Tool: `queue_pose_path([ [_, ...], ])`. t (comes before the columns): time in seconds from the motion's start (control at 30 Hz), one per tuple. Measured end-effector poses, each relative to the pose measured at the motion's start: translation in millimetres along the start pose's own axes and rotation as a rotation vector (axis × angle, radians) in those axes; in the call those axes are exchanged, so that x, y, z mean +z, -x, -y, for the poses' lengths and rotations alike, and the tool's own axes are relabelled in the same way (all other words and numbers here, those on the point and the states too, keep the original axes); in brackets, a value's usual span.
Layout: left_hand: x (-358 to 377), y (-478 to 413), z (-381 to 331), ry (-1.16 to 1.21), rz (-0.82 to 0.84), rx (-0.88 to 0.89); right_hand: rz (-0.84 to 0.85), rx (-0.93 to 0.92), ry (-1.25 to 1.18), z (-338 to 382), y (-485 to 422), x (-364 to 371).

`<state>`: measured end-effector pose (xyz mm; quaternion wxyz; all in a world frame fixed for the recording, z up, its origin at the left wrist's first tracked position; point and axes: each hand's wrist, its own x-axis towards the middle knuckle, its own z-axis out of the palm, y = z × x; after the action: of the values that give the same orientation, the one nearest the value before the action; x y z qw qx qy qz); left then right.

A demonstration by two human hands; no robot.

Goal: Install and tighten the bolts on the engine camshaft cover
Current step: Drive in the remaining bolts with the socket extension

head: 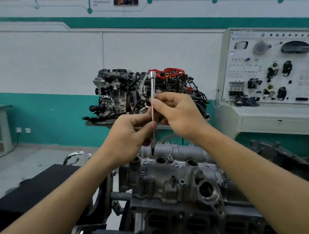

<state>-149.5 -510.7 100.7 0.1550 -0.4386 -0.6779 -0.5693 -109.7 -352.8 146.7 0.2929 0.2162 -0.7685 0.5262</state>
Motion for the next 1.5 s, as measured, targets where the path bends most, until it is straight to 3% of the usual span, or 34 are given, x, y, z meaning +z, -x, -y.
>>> queue_pose_path([
  [0.2,9.2,34.3,-9.2,0.191,-0.133,0.055,-0.093,-0.089,-0.145,8.7,31.1,23.6],
  [0.43,5.4,43.3,-6.9,0.312,-0.169,0.042,-0.012,-0.162,-0.095,15.6,23.2,34.7],
  [0.9,11.8,47.4,7.4,0.326,-0.200,0.054,0.129,0.000,-0.358,-10.6,21.5,25.0],
  [1.23,12.5,48.3,10.8,0.360,-0.187,0.083,0.327,-0.010,-0.352,1.9,6.4,29.2],
  [1.5,13.5,47.0,11.2,0.288,-0.148,0.112,0.506,0.157,-0.708,-11.6,7.9,20.7],
])
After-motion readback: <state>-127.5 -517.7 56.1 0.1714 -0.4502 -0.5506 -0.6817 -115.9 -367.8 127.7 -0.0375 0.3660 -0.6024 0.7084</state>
